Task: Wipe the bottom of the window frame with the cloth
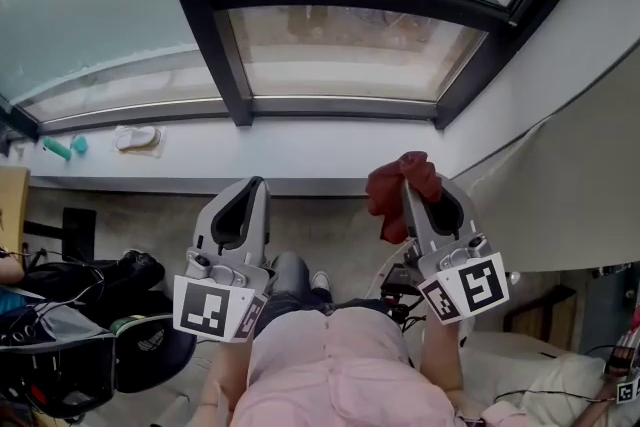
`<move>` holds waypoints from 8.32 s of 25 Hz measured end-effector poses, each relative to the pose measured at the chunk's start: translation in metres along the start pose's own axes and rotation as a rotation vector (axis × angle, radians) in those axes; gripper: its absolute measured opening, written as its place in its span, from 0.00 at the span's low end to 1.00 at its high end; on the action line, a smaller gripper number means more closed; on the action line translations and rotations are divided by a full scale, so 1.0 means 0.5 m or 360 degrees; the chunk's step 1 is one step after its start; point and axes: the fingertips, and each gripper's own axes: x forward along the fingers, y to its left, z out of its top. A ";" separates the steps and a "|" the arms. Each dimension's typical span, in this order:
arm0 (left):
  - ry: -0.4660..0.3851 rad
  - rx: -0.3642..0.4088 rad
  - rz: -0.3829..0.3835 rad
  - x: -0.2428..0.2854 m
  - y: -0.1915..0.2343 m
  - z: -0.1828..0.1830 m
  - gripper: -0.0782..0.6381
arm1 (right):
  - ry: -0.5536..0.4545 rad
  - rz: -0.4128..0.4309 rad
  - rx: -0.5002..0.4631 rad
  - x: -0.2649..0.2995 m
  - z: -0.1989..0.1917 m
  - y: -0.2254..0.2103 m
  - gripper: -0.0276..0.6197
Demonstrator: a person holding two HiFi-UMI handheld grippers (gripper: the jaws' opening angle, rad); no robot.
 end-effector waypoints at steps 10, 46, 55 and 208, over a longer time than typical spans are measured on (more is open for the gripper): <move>0.0067 -0.0040 -0.0037 0.152 0.148 -0.041 0.11 | 0.0019 -0.0139 0.0022 0.164 -0.003 -0.083 0.15; 0.0033 0.0011 -0.0064 0.470 0.304 -0.002 0.11 | -0.0052 -0.0220 0.0042 0.425 0.043 -0.275 0.15; -0.0018 0.0006 -0.0035 0.510 0.252 -0.013 0.11 | -0.0083 -0.0207 0.0003 0.397 0.052 -0.339 0.15; 0.0016 0.0002 -0.0167 0.693 0.363 0.004 0.11 | 0.0516 -0.0106 -0.0445 1.042 0.010 -0.393 0.14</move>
